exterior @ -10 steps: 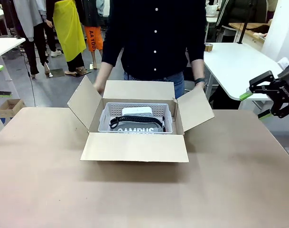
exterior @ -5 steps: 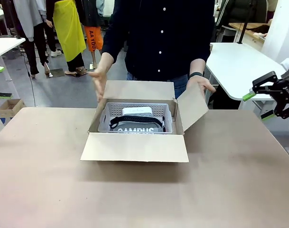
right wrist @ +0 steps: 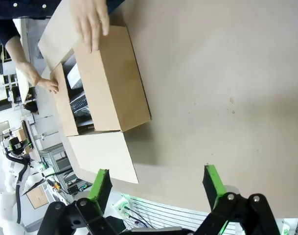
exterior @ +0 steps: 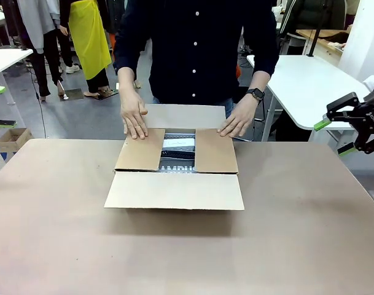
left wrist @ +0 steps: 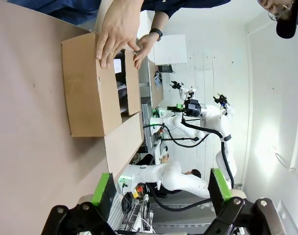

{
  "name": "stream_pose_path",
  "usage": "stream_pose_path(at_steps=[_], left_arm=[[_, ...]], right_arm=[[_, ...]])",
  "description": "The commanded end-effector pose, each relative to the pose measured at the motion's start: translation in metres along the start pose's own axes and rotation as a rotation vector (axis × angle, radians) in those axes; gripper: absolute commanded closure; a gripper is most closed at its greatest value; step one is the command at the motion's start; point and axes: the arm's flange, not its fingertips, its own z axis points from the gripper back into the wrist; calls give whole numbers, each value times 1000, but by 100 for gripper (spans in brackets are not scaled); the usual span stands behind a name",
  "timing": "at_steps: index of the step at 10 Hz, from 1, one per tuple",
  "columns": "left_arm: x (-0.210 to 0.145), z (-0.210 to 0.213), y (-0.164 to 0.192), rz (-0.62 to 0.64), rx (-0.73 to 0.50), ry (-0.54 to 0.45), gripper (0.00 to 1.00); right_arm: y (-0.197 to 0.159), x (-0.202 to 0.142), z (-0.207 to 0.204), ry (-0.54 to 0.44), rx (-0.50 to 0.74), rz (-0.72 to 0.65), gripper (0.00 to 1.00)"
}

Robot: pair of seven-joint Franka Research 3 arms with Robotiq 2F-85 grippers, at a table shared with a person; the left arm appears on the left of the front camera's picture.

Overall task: Pack the gift set into the box.
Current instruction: Press and hold the closed box until the human finishes sealing it.

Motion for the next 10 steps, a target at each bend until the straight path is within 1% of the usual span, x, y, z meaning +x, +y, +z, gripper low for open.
stream_pose_path(at_steps=[1,10], left_arm=[[-4,-1,-2,-6,-6,-1,0],[-4,-1,-2,-6,-6,-1,0]], right_arm=[[-1,0,2,5,-9,-7,0],[-1,0,2,5,-9,-7,0]])
